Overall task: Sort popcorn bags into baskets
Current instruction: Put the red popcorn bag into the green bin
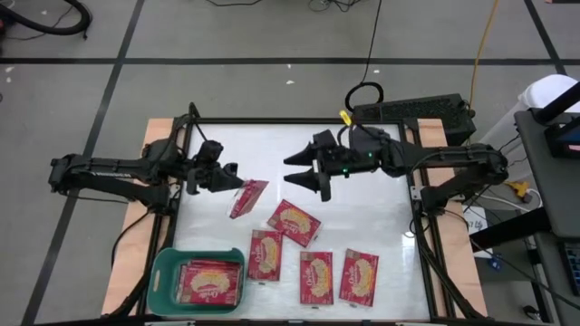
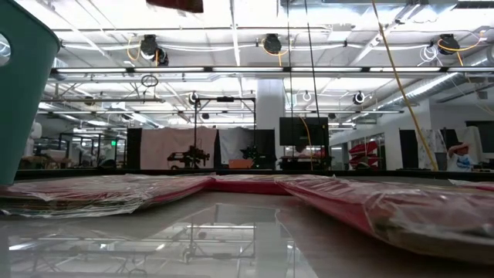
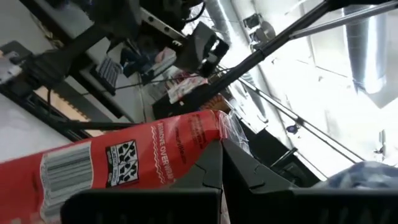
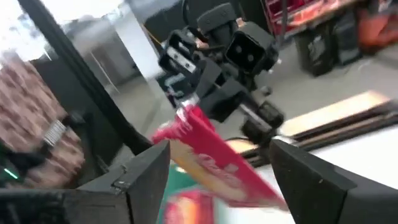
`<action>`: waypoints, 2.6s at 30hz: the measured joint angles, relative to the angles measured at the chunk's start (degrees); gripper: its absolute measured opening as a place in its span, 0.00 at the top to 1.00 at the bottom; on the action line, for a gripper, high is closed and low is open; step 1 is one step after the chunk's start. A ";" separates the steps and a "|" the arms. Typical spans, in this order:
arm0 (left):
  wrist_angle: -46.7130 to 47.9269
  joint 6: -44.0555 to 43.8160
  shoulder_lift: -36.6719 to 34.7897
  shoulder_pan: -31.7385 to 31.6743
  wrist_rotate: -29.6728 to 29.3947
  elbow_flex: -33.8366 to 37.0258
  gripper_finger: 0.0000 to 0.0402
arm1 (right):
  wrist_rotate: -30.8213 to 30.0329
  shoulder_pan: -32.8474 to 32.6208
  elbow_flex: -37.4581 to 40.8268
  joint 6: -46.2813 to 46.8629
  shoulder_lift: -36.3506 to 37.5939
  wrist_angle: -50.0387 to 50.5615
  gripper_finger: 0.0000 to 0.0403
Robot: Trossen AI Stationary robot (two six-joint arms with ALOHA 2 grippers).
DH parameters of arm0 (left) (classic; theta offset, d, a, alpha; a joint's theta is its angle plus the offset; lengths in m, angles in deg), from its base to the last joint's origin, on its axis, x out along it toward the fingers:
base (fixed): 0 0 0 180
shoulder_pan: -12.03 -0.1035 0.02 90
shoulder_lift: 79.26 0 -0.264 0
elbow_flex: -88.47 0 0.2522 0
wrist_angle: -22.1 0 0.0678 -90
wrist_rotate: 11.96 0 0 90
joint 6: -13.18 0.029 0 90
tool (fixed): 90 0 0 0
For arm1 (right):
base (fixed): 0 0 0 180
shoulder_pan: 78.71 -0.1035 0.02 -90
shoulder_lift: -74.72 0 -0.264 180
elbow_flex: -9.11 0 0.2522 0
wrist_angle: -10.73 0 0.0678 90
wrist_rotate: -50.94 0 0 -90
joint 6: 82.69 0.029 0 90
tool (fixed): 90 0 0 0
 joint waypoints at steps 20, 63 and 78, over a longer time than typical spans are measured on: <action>2.18 0.24 4.76 1.41 -1.97 -5.68 1.00 | 28.12 6.83 -2.48 -11.47 -13.54 -9.92 0.40; 11.04 16.12 -6.05 -15.35 -13.43 -5.62 0.58 | -19.92 2.06 -2.41 24.31 -1.59 -0.74 0.98; 8.92 16.07 -3.92 -9.54 -13.73 -5.62 0.57 | -49.86 -6.38 6.36 13.81 -1.76 -32.19 0.98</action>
